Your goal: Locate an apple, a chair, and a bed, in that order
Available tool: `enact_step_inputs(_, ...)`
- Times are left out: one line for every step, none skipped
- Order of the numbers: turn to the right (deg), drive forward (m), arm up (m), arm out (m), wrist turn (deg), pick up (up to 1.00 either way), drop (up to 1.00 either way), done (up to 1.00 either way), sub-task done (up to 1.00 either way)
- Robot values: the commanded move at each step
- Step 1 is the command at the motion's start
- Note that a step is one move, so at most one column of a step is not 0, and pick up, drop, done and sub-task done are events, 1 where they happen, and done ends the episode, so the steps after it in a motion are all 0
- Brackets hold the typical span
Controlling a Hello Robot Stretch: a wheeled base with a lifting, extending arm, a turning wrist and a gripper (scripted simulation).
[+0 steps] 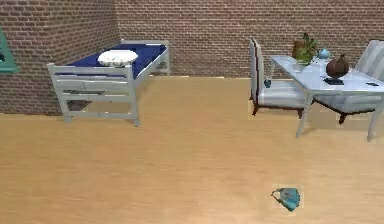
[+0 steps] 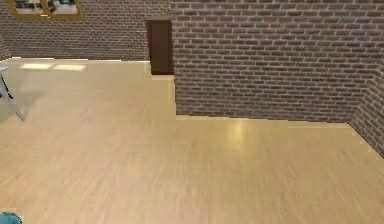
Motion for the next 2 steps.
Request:
enact_step_inputs(0.0,1.0,0.0,0.0,0.0,0.0,0.0,0.0,0.0)
enact_step_inputs(0.0,0.75,0.0,0.0,0.0,0.0,0.0,0.0,0.0)
